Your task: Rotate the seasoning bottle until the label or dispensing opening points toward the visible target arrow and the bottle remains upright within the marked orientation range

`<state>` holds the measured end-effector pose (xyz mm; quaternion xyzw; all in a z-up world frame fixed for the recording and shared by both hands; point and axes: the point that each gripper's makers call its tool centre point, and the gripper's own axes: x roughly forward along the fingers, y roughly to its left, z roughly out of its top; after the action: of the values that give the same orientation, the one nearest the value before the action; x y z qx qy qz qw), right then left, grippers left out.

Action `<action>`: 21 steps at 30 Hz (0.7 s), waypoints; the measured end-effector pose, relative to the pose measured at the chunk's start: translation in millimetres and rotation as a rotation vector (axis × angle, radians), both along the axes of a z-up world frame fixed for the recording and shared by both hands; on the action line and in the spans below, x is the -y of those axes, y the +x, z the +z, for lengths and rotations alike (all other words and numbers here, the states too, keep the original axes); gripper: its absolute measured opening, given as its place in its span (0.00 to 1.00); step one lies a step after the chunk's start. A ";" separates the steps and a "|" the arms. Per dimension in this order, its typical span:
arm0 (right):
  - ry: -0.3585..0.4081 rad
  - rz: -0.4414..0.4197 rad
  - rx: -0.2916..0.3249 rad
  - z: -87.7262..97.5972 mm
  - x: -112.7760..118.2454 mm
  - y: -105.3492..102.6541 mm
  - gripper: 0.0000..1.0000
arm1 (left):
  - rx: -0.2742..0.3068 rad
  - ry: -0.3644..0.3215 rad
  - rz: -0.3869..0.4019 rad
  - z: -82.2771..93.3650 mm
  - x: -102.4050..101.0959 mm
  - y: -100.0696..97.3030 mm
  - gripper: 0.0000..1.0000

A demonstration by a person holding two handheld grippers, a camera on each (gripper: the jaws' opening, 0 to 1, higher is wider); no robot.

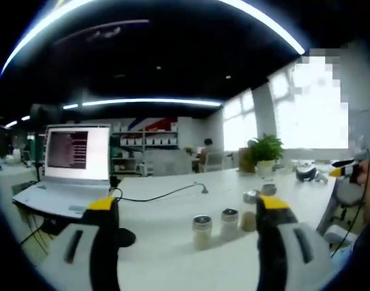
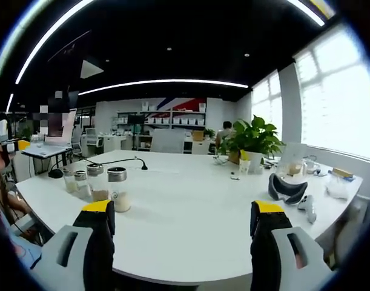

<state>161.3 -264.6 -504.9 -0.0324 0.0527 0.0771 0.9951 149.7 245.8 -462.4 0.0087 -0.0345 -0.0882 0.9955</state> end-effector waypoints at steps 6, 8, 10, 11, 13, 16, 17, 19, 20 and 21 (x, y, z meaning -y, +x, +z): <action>0.003 0.005 0.006 2.1 -1.7 1.7 0.96 | 0.016 -0.010 -0.002 5.5 -1.1 0.3 1.00; 0.004 0.012 -0.005 -1.1 -3.0 2.4 0.95 | 0.021 -0.011 0.000 6.5 -1.3 0.4 1.00; 0.004 0.017 -0.011 -2.4 -3.3 2.4 0.95 | 0.013 -0.005 -0.001 4.2 0.1 0.6 1.00; 0.003 0.016 -0.008 -2.2 -2.8 2.2 0.95 | 0.012 -0.002 -0.003 3.6 0.6 0.8 1.00; -0.001 0.013 -0.013 -2.8 -1.6 1.2 0.95 | 0.002 0.002 -0.009 -0.4 2.6 0.5 1.00; -0.004 0.003 -0.002 -0.9 0.0 -0.5 0.95 | -0.012 0.011 -0.026 -3.5 6.5 -0.3 1.00; -0.005 0.002 -0.005 -1.3 0.1 -0.7 0.95 | -0.008 0.011 -0.030 -2.8 7.6 -0.6 1.00; -0.004 -0.002 -0.004 -1.0 0.6 -0.5 0.95 | -0.001 0.005 -0.034 -1.6 8.4 -0.9 1.00; -0.001 -0.003 -0.003 -0.9 0.6 0.0 0.95 | 0.000 0.003 -0.035 -1.4 8.4 -0.7 1.00; 0.000 0.001 -0.005 -1.4 0.0 0.9 0.95 | 0.000 0.002 -0.035 -1.3 8.3 -0.3 1.00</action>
<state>162.1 -264.6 -506.4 -0.0321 0.0552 0.0775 0.9949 149.4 237.6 -463.7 0.0091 -0.0348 -0.1056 0.9938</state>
